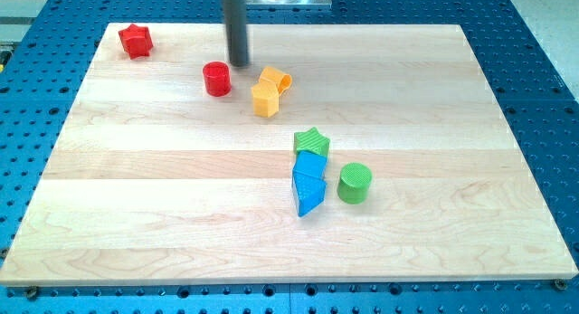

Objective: Push the red circle left below the hexagon

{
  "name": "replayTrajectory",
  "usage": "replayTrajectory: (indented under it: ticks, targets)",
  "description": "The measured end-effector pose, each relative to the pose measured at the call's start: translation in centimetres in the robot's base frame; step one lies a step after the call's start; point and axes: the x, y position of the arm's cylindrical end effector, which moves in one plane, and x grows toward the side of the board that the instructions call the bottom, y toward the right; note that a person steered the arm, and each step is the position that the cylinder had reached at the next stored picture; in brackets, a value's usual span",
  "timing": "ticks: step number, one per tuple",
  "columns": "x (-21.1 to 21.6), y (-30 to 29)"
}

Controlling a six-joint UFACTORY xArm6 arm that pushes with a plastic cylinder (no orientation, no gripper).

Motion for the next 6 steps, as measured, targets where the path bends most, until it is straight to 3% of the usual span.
replayTrajectory:
  ticks: [1,2,5,6]
  targets:
    - [8.1,-0.4]
    - [8.7,-1.9]
    - [14.2,5.3]
    - [14.3,-1.4]
